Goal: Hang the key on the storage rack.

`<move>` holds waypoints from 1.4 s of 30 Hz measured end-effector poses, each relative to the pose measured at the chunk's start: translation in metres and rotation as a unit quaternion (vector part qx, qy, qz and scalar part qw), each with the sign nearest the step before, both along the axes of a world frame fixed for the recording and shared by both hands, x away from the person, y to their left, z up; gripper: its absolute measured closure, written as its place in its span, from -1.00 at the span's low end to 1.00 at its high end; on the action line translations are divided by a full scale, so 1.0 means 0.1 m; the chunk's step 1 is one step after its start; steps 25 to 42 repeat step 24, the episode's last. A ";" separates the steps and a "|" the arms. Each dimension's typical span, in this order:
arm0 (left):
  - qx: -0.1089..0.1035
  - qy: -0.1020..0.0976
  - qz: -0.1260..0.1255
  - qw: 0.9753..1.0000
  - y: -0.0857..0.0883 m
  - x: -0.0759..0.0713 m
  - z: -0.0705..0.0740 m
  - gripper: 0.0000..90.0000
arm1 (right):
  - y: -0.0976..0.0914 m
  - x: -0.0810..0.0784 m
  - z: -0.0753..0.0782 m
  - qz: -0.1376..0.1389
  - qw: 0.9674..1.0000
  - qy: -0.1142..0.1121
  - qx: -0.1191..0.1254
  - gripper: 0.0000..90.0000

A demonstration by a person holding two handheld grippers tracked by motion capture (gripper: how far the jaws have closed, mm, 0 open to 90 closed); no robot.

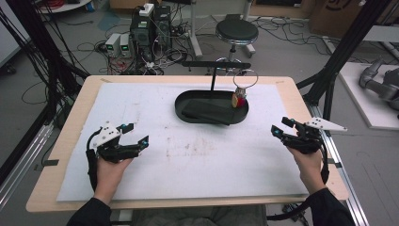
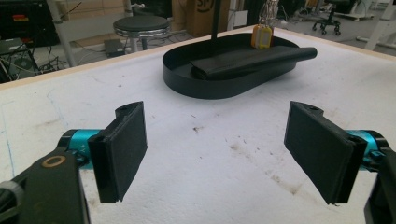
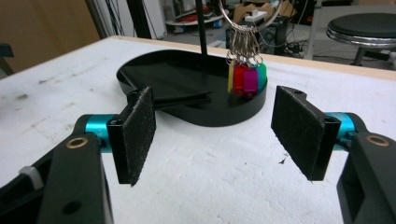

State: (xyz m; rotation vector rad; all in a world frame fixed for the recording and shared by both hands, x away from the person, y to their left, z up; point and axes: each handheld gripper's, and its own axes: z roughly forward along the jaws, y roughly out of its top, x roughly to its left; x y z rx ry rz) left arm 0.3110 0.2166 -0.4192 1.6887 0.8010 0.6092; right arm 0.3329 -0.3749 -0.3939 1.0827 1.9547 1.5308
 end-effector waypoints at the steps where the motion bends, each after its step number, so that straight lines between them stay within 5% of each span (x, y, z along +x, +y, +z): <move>1: 0.000 0.000 -0.002 1.000 -0.01 0.00 0.00 -0.53 | 0.00 0.01 -0.02 -0.001 1.000 0.002 -0.001 -0.31; 19: 0.022 0.004 -0.004 1.000 -0.08 0.03 -0.02 -0.53 | -0.03 0.06 -0.20 -0.020 0.998 0.040 -0.031 -0.42; 23: 0.035 0.007 0.010 0.999 -0.08 0.05 -0.01 -0.55 | -0.08 0.09 -0.23 -0.028 0.998 0.045 -0.030 -0.44; 42: 0.035 0.008 0.011 0.999 -0.08 0.06 -0.02 -0.55 | -0.08 0.09 -0.23 -0.028 0.998 0.045 -0.030 -0.44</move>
